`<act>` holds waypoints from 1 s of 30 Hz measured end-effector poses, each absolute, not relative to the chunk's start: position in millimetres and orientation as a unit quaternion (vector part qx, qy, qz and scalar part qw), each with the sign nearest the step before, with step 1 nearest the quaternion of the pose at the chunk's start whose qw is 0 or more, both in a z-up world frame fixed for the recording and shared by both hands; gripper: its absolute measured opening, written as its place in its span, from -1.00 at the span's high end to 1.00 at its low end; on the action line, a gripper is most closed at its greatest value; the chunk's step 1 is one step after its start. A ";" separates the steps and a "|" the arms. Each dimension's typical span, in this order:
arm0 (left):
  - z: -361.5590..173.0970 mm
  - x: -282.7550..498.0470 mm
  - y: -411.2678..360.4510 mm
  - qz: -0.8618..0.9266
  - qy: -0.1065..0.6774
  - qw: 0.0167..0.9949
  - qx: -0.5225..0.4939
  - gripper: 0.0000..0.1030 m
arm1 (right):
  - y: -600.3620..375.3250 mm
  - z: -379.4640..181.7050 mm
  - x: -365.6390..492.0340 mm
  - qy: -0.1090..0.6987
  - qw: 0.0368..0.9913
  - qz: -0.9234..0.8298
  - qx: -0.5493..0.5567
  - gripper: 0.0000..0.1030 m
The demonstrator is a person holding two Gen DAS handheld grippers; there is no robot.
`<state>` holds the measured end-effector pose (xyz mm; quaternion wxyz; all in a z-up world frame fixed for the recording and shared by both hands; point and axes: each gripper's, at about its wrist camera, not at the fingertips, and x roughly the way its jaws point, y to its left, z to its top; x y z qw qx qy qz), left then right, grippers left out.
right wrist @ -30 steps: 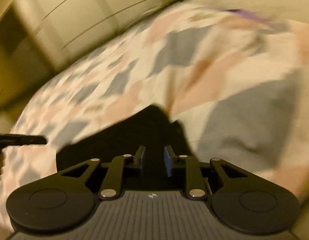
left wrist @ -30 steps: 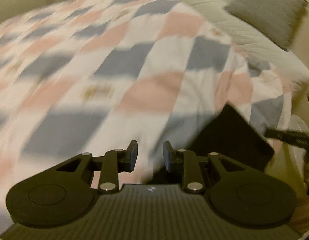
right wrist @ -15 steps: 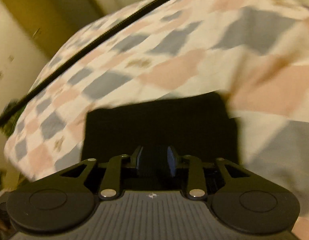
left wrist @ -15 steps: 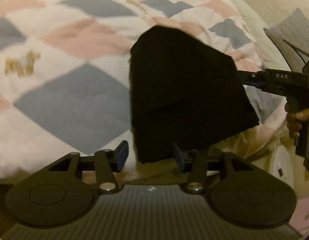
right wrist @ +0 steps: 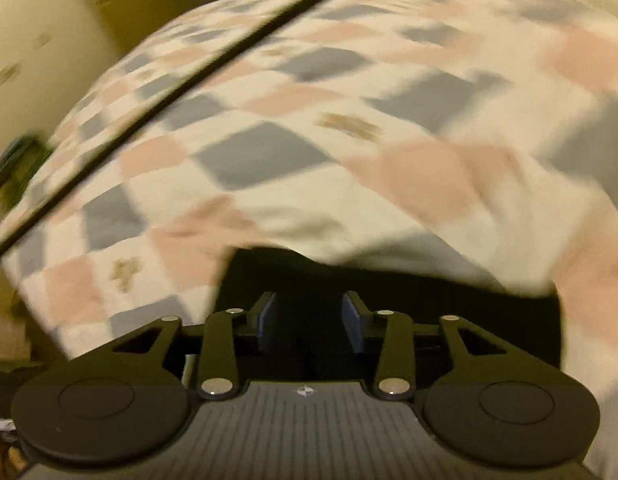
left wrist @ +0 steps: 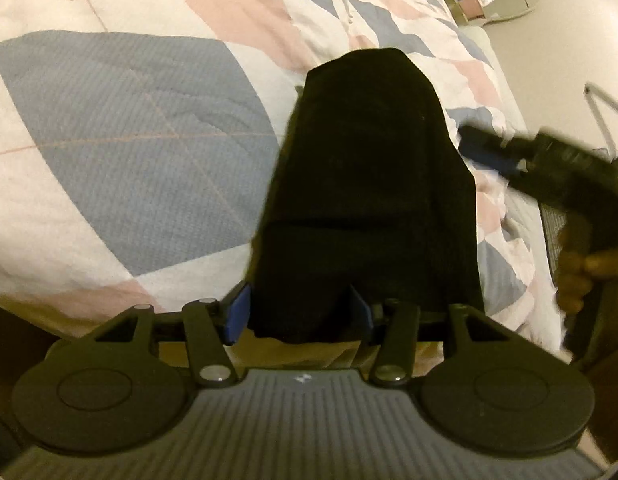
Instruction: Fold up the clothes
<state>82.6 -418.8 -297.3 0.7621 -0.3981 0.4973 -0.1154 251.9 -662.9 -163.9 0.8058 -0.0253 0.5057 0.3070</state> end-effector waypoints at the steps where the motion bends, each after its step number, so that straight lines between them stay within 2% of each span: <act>1: -296.3 82.9 -419.8 -0.110 0.496 0.764 -0.398 0.05 | -651.8 -160.1 256.9 0.502 0.799 0.328 -0.040 0.14; 4: -291.2 82.8 -425.0 -0.090 0.489 0.775 -0.391 0.02 | -619.2 -162.0 276.7 0.495 0.774 0.386 -0.083 0.14; 12: -279.5 65.7 -450.9 0.017 0.453 0.798 -0.396 0.02 | -574.2 -195.4 304.1 0.549 0.654 0.487 -0.181 0.13; 15: -278.4 59.6 -460.1 0.056 0.440 0.801 -0.402 0.04 | -557.3 -208.0 314.4 0.565 0.603 0.521 -0.217 0.40; 19: -268.2 51.6 -474.1 0.087 0.424 0.816 -0.383 0.31 | -535.9 -223.8 327.6 0.579 0.533 0.560 -0.262 0.58; 25: -254.1 50.4 -479.6 0.104 0.385 0.835 -0.379 0.48 | -566.3 -247.8 361.4 0.619 0.579 0.502 -0.172 0.67; 27: -255.6 40.7 -474.3 0.108 0.364 0.829 -0.410 0.54 | -576.9 -259.8 372.3 0.635 0.590 0.480 -0.134 0.67; 30: -261.8 22.8 -467.1 0.118 0.339 0.813 -0.457 0.57 | -570.7 -256.7 366.0 0.611 0.592 0.499 -0.164 0.67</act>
